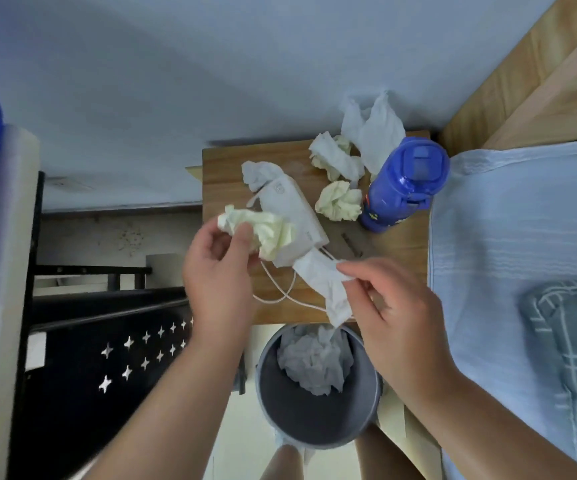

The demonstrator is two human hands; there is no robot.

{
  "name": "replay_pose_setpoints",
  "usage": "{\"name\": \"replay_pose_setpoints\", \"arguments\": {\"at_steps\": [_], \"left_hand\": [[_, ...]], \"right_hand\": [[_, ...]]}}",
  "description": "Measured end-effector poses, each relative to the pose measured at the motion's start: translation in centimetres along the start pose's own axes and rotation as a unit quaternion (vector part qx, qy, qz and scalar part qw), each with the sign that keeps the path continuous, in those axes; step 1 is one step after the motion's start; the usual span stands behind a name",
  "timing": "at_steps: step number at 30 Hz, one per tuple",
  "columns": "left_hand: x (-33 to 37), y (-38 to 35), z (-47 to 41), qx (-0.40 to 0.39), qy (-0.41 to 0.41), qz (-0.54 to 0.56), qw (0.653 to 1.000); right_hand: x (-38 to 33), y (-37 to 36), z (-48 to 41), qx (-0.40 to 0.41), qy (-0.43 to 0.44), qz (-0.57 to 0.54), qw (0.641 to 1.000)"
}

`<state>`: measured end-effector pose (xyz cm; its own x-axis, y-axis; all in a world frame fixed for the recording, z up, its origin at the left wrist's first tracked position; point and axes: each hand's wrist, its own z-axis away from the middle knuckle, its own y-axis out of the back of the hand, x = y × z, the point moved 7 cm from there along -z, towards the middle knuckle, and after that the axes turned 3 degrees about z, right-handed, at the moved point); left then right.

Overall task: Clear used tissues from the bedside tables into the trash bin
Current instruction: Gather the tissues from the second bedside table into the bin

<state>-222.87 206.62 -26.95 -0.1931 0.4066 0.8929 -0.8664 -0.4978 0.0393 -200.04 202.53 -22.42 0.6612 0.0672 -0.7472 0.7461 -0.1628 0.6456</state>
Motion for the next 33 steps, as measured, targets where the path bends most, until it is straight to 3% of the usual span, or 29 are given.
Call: {"name": "replay_pose_setpoints", "arguments": {"at_steps": [4, 10, 14, 20, 24, 30, 33], "left_hand": [[-7.3, 5.1, 4.7, 0.038, 0.087, -0.019, 0.995], [-19.1, 11.5, 9.1, 0.033, 0.183, -0.193, 0.963], [-23.4, 12.2, 9.7, -0.021, 0.215, -0.297, 0.93], [-24.6, 11.0, 9.1, -0.134, 0.203, -0.43, 0.87], [-22.9, 9.3, 9.3, -0.17, 0.181, -0.476, 0.844], [-13.0, 2.2, 8.5, -0.2, 0.034, -0.392, 0.897], [-6.2, -2.5, 7.2, -0.236, -0.07, -0.36, 0.9]], "right_hand": [[2.1, -1.0, 6.6, -0.055, -0.084, -0.027, 0.995], [8.5, -6.4, 15.3, -0.171, -0.245, 0.044, 0.953], [11.3, -8.7, 17.7, -0.214, -0.294, 0.087, 0.928], [12.6, -10.0, 19.7, -0.304, -0.338, 0.071, 0.888], [11.5, -7.9, 17.6, -0.262, -0.336, 0.066, 0.902], [9.6, -1.6, 10.1, -0.084, -0.315, -0.012, 0.945], [9.4, 1.7, 4.9, 0.011, -0.297, -0.058, 0.953]]}}
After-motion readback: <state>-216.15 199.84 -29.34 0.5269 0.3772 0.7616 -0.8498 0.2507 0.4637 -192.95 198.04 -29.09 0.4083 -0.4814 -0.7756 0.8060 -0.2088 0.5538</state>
